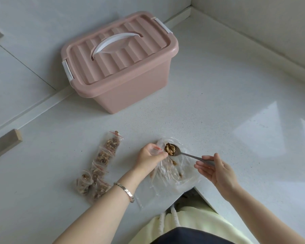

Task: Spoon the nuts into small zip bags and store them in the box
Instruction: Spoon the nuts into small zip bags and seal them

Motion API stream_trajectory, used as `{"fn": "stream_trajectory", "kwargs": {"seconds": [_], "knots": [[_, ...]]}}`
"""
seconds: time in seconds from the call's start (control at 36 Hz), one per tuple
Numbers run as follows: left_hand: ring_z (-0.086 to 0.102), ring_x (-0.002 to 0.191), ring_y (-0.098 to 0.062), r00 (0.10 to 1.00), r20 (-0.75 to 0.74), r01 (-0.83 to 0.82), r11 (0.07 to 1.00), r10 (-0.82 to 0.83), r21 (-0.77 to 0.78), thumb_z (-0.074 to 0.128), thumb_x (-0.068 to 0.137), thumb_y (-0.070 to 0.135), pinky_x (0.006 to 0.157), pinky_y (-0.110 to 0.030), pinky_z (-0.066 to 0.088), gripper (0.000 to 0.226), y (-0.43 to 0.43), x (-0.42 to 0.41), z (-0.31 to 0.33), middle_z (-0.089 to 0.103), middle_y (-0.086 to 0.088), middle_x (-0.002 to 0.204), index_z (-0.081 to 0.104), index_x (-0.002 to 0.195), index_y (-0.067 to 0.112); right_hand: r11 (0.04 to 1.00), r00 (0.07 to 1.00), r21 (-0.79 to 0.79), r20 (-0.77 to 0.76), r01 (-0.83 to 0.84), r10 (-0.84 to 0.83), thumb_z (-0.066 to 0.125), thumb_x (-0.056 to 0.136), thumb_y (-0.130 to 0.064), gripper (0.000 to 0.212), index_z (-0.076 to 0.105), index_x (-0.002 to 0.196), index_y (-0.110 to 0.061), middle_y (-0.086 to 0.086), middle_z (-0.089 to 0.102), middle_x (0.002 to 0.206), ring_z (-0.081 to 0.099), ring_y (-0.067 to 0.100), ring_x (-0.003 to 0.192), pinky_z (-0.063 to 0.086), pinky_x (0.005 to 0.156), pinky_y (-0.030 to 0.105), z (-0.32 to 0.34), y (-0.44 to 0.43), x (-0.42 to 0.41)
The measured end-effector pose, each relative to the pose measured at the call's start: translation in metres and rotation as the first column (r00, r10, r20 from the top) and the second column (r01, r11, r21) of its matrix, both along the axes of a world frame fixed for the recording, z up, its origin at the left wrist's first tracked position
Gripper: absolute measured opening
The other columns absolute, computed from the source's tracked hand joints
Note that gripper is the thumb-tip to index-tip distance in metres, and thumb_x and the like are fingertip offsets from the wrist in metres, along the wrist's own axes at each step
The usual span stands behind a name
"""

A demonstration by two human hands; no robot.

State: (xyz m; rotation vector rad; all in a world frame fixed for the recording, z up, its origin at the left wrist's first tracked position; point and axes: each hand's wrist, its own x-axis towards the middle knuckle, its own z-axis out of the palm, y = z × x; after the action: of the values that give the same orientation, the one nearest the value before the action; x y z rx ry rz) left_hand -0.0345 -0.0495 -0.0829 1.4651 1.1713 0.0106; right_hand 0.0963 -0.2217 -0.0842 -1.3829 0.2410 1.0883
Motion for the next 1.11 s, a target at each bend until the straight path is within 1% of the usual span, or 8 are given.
{"fn": "stream_trajectory", "kwargs": {"seconds": [0.19, 0.31, 0.44, 0.69, 0.83, 0.92, 1.03, 1.11], "knots": [[0.051, 0.086, 0.0, 0.996, -0.033, 0.082, 0.986, -0.078, 0.145, 0.072, 0.077, 0.027, 0.063, -0.012, 0.038, 0.027, -0.006, -0.007, -0.001, 0.056, 0.007, 0.101, 0.054, 0.096, 0.021, 1.0, 0.999, -0.019, 0.046, -0.002, 0.003, 0.03, 0.099, -0.033, 0.044, 0.058, 0.092, -0.001, 0.017, 0.069, 0.075, 0.07, 0.023, 0.07, 0.058, 0.061, 0.024, 0.001, -0.009, 0.001], [0.048, 0.088, 0.0, 0.999, -0.009, 0.035, 0.942, -0.034, 0.335, 0.072, 0.077, 0.023, 0.065, 0.004, 0.035, 0.027, -0.007, -0.011, 0.002, 0.052, 0.004, 0.104, 0.053, 0.096, 0.02, 1.0, 0.994, -0.011, 0.11, 0.007, -0.005, 0.03, 0.098, -0.035, 0.045, 0.059, 0.089, -0.002, 0.015, 0.07, 0.07, 0.07, 0.023, 0.068, 0.057, 0.06, 0.023, 0.007, -0.014, 0.005], [0.051, 0.093, -0.006, 0.998, 0.052, 0.0, 0.904, -0.025, 0.428, 0.073, 0.076, 0.023, 0.07, 0.003, 0.033, 0.028, -0.015, -0.014, 0.011, 0.057, 0.006, 0.097, 0.051, 0.094, 0.022, 1.0, 0.988, 0.021, 0.152, 0.012, -0.015, 0.03, 0.098, -0.035, 0.046, 0.059, 0.088, -0.002, 0.015, 0.07, 0.069, 0.07, 0.024, 0.068, 0.058, 0.062, 0.025, 0.02, -0.021, 0.008], [0.055, 0.09, -0.002, 0.99, 0.139, -0.035, 0.921, -0.021, 0.388, 0.075, 0.074, 0.021, 0.071, 0.002, 0.035, 0.03, -0.034, -0.007, 0.019, 0.059, 0.01, 0.092, 0.051, 0.093, 0.023, 0.995, 0.96, 0.097, 0.271, 0.039, -0.064, 0.032, 0.095, -0.039, 0.048, 0.06, 0.083, -0.003, 0.016, 0.07, 0.07, 0.069, 0.028, 0.069, 0.058, 0.061, 0.025, 0.057, -0.018, -0.004], [0.051, 0.092, 0.0, 0.989, 0.149, -0.062, 0.944, 0.014, 0.325, 0.074, 0.075, 0.024, 0.067, 0.004, 0.033, 0.033, -0.038, -0.003, 0.021, 0.057, 0.008, 0.098, 0.049, 0.097, 0.027, 0.991, 0.901, 0.133, 0.429, 0.014, -0.07, 0.052, 0.066, -0.073, 0.07, 0.063, 0.081, -0.005, 0.017, 0.071, 0.073, 0.07, 0.028, 0.071, 0.056, 0.062, 0.024, 0.071, -0.009, -0.024], [0.053, 0.1, -0.003, 0.987, 0.157, -0.074, 0.95, 0.027, 0.303, 0.074, 0.075, 0.028, 0.068, 0.004, 0.035, 0.036, -0.039, -0.001, 0.021, 0.059, 0.009, 0.105, 0.051, 0.103, 0.027, 0.99, 0.854, 0.14, 0.517, -0.021, -0.055, 0.053, 0.061, -0.081, 0.078, 0.064, 0.079, -0.007, 0.015, 0.071, 0.075, 0.07, 0.026, 0.072, 0.056, 0.064, 0.024, 0.072, -0.007, -0.034], [0.058, 0.087, 0.0, 0.977, 0.209, -0.11, 0.953, 0.051, 0.282, 0.074, 0.074, 0.021, 0.069, 0.0, 0.04, 0.03, -0.039, -0.001, 0.025, 0.062, 0.009, 0.095, 0.053, 0.093, 0.029, 0.991, 0.777, 0.111, 0.63, -0.079, -0.009, 0.044, 0.072, -0.078, 0.064, 0.07, 0.078, -0.021, 0.006, 0.073, 0.079, 0.07, 0.02, 0.076, 0.055, 0.069, 0.023, 0.074, -0.009, -0.042], [0.057, 0.082, 0.006, 0.969, 0.239, -0.124, 0.958, 0.061, 0.259, 0.075, 0.073, 0.02, 0.066, -0.002, 0.041, 0.029, -0.039, -0.001, 0.029, 0.063, 0.013, 0.09, 0.053, 0.088, 0.032, 0.988, 0.647, 0.04, 0.759, -0.148, 0.066, 0.034, 0.084, -0.07, 0.046, 0.068, 0.082, -0.038, -0.01, 0.072, 0.08, 0.069, 0.011, 0.077, 0.053, 0.072, 0.019, 0.076, -0.013, -0.044]]}}
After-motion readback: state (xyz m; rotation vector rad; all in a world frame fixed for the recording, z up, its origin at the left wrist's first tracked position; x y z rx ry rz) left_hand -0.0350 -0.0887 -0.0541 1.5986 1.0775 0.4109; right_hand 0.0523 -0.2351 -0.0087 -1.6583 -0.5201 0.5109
